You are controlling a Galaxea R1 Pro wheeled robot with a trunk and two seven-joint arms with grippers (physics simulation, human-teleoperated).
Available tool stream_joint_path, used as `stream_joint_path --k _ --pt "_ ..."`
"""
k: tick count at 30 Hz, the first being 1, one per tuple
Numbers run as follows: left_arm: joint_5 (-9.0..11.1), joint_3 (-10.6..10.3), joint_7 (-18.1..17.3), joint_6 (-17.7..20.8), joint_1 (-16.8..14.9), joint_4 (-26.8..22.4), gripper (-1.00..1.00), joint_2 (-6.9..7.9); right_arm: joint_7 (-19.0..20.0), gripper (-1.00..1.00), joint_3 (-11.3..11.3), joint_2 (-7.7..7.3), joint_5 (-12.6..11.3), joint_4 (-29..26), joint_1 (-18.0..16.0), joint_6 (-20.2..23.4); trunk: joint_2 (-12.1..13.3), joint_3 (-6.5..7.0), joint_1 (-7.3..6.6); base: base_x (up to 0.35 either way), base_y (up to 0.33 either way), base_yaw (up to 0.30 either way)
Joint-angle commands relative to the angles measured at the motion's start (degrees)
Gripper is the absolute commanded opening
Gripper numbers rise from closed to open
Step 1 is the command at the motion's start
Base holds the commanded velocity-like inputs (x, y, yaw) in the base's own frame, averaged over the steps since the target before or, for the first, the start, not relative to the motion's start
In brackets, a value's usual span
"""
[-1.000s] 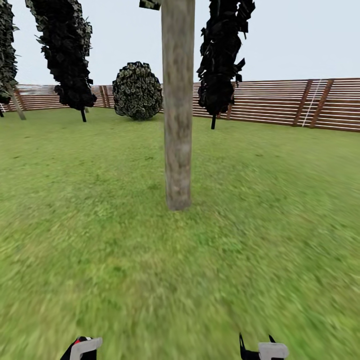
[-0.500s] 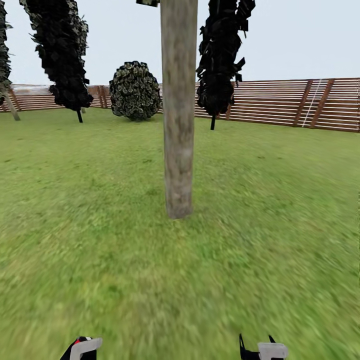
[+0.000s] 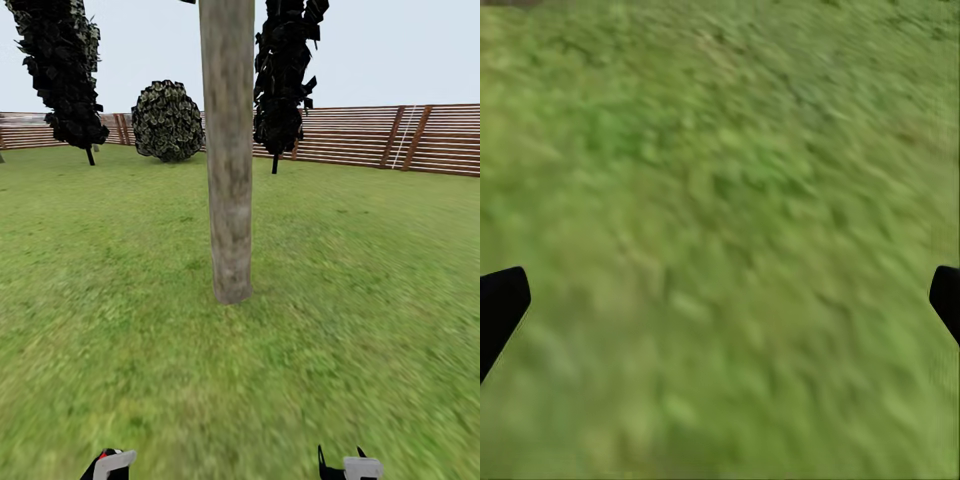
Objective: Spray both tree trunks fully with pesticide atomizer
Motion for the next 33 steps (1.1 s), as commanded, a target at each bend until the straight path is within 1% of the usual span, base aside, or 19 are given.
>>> stream_joint_path --k 1,19,22,28,33 --pt "0.0 0.0 0.0 0.0 0.0 0.0 -1.0 0.0 0.0 1.0 0.0 0.02 0.0 0.0 0.0 0.0 0.0 0.0 0.0 0.338 0.012 0.0" --pt "-0.2 0.0 -0.1 0.0 0.0 0.0 -1.0 0.02 0.0 1.0 -0.1 -0.15 -0.1 -0.1 0.0 0.0 0.0 0.0 0.0 0.338 0.001 0.0" --pt "-0.3 0.0 -0.1 -0.1 0.0 0.0 -1.0 0.09 -0.1 1.0 -0.3 -0.11 -0.1 0.0 0.0 -0.1 0.0 0.0 0.0 0.338 0.0 0.0" --pt "-0.4 0.0 -0.1 0.0 0.0 0.0 -1.0 0.72 -0.2 1.0 -0.4 -0.09 -0.2 -0.1 0.0 -0.1 0.0 0.0 0.0 0.338 0.0 0.0" --pt "-0.3 -0.2 -0.2 -0.1 0.0 -0.3 -1.0 0.66 -0.1 1.0 -0.2 -0.2 -0.1 0.1 0.0 -0.1 0.0 0.0 0.0 0.338 0.0 0.0"
